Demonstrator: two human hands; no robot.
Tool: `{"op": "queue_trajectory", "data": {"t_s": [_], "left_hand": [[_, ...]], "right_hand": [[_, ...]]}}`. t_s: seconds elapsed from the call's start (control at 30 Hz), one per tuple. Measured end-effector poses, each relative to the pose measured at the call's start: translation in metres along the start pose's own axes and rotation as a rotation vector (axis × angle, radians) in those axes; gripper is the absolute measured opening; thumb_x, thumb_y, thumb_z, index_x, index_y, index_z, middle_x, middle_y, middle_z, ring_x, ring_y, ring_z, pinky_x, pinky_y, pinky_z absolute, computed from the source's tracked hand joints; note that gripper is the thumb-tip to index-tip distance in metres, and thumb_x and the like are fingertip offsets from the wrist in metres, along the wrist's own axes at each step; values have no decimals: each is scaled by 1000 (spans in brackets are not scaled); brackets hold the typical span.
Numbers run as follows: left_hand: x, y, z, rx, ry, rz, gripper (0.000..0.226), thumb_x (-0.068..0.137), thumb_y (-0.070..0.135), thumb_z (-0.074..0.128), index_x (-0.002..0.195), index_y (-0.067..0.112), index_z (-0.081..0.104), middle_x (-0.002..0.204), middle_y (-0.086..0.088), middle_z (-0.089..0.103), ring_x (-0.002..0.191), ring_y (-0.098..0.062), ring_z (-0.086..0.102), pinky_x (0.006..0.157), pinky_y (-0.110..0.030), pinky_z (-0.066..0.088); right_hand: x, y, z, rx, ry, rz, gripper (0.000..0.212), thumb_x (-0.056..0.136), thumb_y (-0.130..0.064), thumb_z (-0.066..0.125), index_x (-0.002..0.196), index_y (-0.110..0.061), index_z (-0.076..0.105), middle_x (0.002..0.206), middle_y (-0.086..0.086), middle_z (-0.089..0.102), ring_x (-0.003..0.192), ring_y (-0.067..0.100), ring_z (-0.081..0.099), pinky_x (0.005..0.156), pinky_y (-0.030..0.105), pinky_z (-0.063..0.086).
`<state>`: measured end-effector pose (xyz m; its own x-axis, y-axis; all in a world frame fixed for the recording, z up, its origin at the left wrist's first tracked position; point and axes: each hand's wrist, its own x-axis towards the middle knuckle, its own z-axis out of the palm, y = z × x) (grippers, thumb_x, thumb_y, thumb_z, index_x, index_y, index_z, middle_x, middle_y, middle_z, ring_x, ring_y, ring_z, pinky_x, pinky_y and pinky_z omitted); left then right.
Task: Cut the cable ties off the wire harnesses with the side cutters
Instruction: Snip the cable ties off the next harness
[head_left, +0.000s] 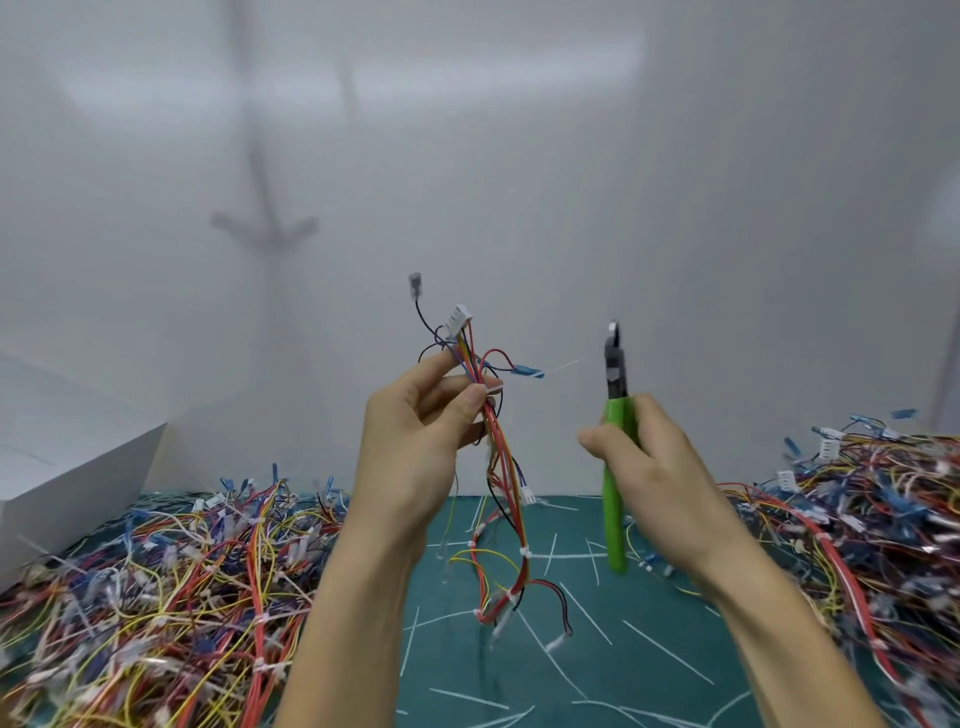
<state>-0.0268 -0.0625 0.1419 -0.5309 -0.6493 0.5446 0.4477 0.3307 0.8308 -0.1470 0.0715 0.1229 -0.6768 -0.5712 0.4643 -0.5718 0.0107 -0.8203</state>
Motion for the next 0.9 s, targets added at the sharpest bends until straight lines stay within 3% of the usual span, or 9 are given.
{"op": "queue_trajectory", "data": {"t_s": [0.1,0.17,0.23,0.3,0.37,0.43,0.67,0.9], "left_hand": [[0,-1,3,-11,28,6,30,95,0,57,118,20,62,85,8,77,83,-2,69,72,-19,58],[0,-1,3,-13,36,5,29,95,1,57,116,20,63,86,8,77,85,-4,69,73,-20,58],[0,-1,4,-21,34,0,28,95,1,57,116,19,64,89,6,77,87,-6,70,76,-23,59],[-1,-1,4,-24,26,-3,29,95,1,57,121,14,64,93,2,77,88,-10,70,80,-28,60],[-2,-1,6,-24,16,-4,33,95,1,57,127,10,61,96,-1,77,89,-13,71,82,-31,60],[-2,-1,7,-20,6,0,35,95,1,57,130,9,60,96,-2,77,88,-14,70,83,-33,60],[-4,-2,11,-24,-32,0,35,95,-1,57,127,10,62,93,-5,76,85,-16,69,81,-37,58],[-4,-4,13,-12,-34,14,36,94,-1,59,129,9,61,96,-14,74,83,-18,68,82,-43,57]], "right_hand": [[0,0,4,44,-212,16,17,86,-36,47,92,-27,59,66,-12,52,71,16,49,83,54,48],[-2,0,6,-83,-261,-30,20,91,-40,46,92,-26,60,69,-5,54,71,22,52,82,51,48],[-5,-1,9,-208,-256,-93,45,95,-61,43,90,-20,61,68,-2,57,74,25,56,76,46,49],[-6,-3,12,-202,-264,-106,69,81,-79,29,85,-19,63,65,-10,59,66,13,56,68,41,46],[-7,-5,16,-168,-258,-94,69,76,-81,23,80,-24,63,60,-28,57,60,-1,53,66,31,42],[-6,-6,17,-161,-237,-85,65,77,-79,23,78,-26,61,58,-33,55,58,-3,52,68,29,42],[-6,-6,16,-169,-195,-91,69,75,-80,22,71,-23,61,56,-22,57,60,9,53,70,41,51],[-6,-6,13,-201,-177,-81,70,74,-80,22,67,-21,60,52,-22,56,51,4,49,59,32,42]]}}
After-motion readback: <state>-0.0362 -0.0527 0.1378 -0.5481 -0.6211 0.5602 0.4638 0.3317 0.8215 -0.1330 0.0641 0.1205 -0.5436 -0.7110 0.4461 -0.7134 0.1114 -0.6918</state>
